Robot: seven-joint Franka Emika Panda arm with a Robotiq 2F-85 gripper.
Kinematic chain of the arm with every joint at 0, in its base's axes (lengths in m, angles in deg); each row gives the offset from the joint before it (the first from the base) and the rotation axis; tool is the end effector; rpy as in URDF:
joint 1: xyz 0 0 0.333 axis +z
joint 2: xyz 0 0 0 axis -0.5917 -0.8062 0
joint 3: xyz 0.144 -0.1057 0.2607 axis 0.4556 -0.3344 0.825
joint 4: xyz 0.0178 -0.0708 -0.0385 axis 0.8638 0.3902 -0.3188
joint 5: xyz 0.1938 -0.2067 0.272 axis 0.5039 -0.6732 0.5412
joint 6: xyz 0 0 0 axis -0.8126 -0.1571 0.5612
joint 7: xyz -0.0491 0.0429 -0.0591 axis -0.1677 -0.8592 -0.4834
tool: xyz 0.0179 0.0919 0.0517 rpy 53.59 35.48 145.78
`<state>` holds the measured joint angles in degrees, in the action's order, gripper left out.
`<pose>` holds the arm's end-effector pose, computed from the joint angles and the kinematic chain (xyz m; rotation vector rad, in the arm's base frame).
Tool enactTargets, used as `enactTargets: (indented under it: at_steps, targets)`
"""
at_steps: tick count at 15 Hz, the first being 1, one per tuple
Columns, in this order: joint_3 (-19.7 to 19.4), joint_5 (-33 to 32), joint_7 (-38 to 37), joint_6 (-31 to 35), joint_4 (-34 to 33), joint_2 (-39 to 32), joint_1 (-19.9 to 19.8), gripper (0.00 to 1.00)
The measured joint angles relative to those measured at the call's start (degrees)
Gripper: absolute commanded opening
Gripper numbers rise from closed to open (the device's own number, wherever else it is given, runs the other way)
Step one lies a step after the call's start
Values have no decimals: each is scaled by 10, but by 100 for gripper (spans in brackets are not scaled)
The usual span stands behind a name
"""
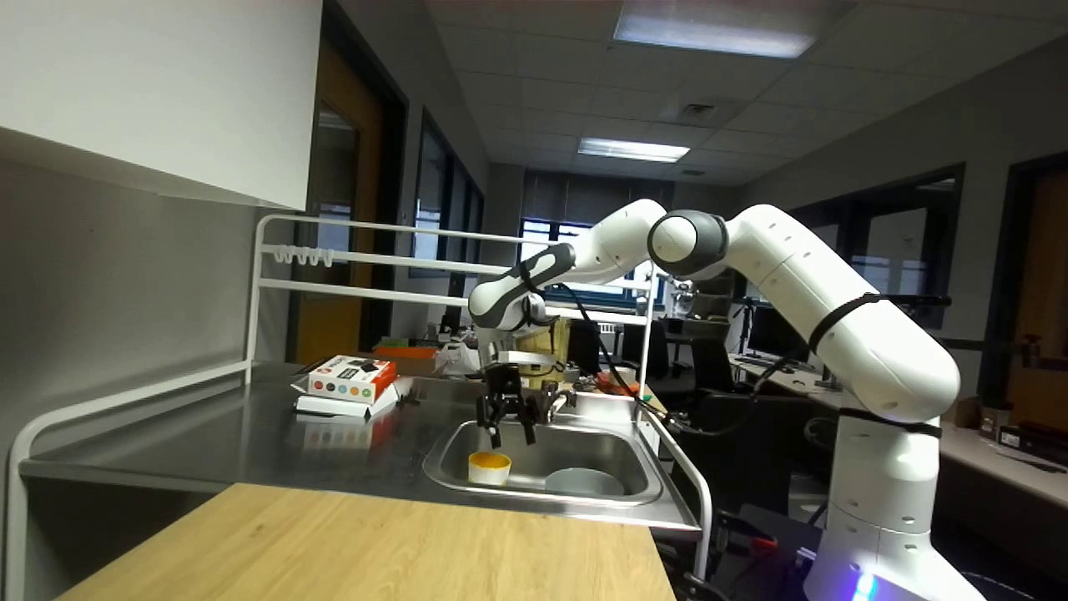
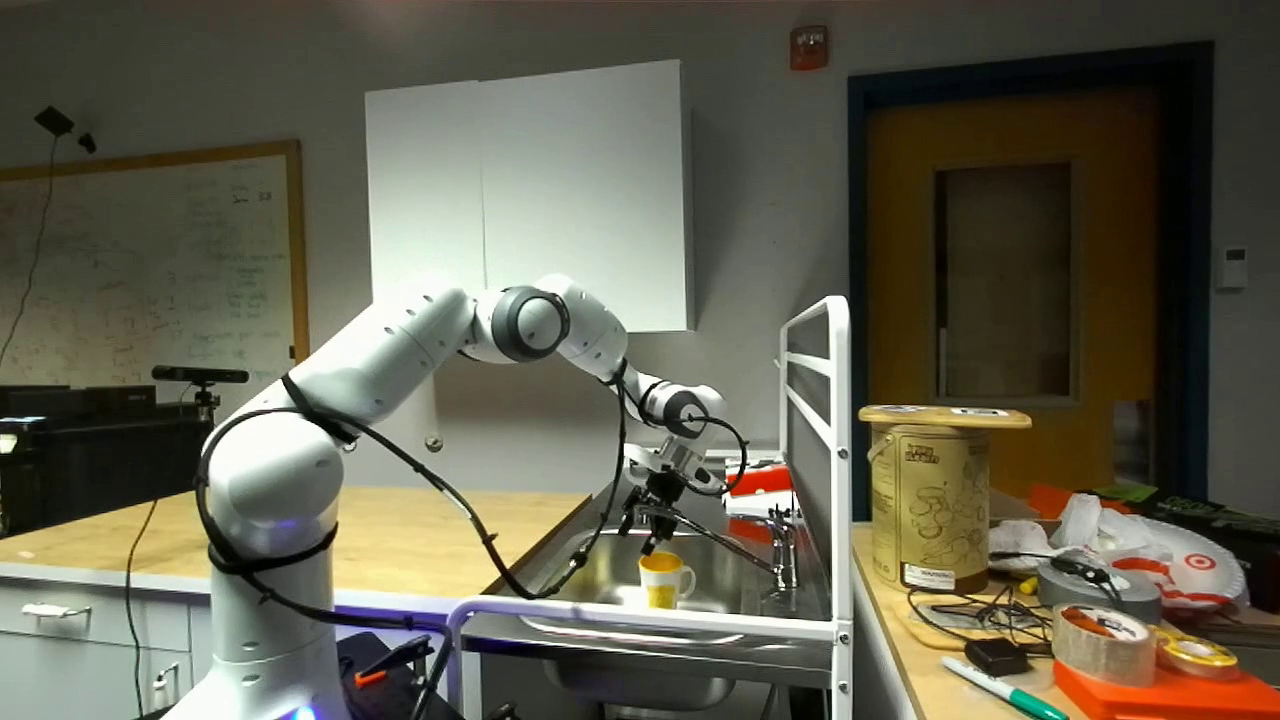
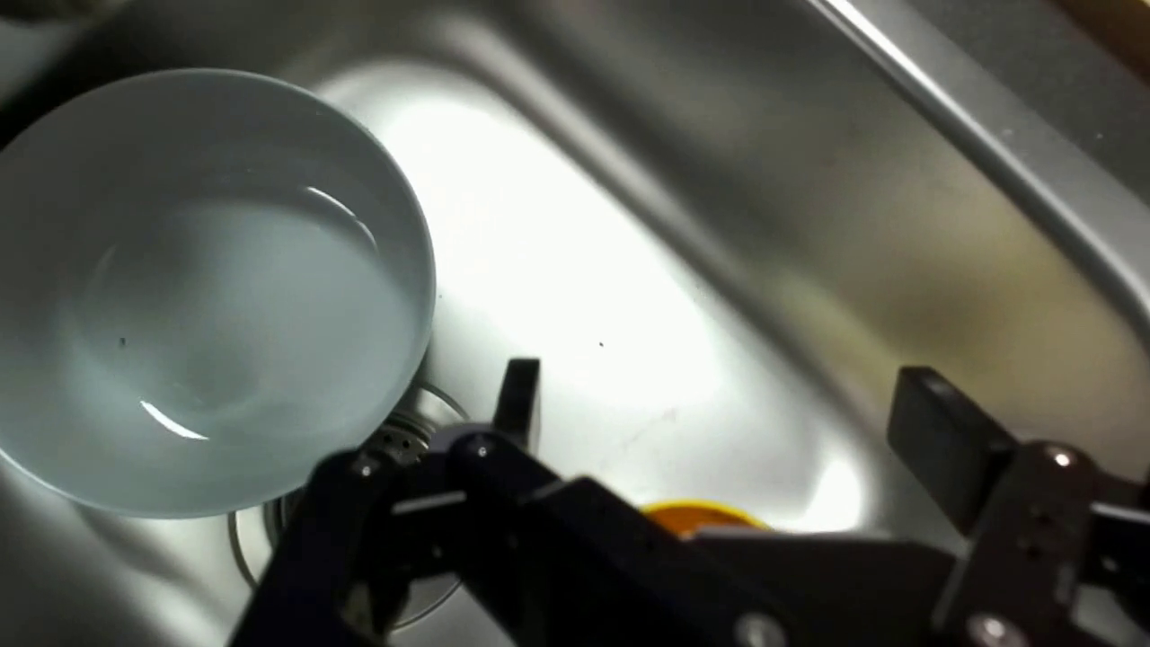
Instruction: Remove the white and yellow mug from the sink
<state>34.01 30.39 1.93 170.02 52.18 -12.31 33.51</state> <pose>0.6707 -0.0166 0.2037 -2.8537 0.3351 0.8077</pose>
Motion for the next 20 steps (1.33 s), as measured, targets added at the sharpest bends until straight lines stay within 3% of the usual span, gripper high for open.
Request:
enactTargets:
  at_steps: [4,9,16,20]
  targets:
    - [-13,-11,-59,-39,-71,-23,10,100]
    - [-27,-11,-89,-82,-134,-59,-4,100]
    - [-28,-8,-94,-77,-133,-65,-7,100]
    - [-39,10,-186,-27,-132,-81,-10,100]
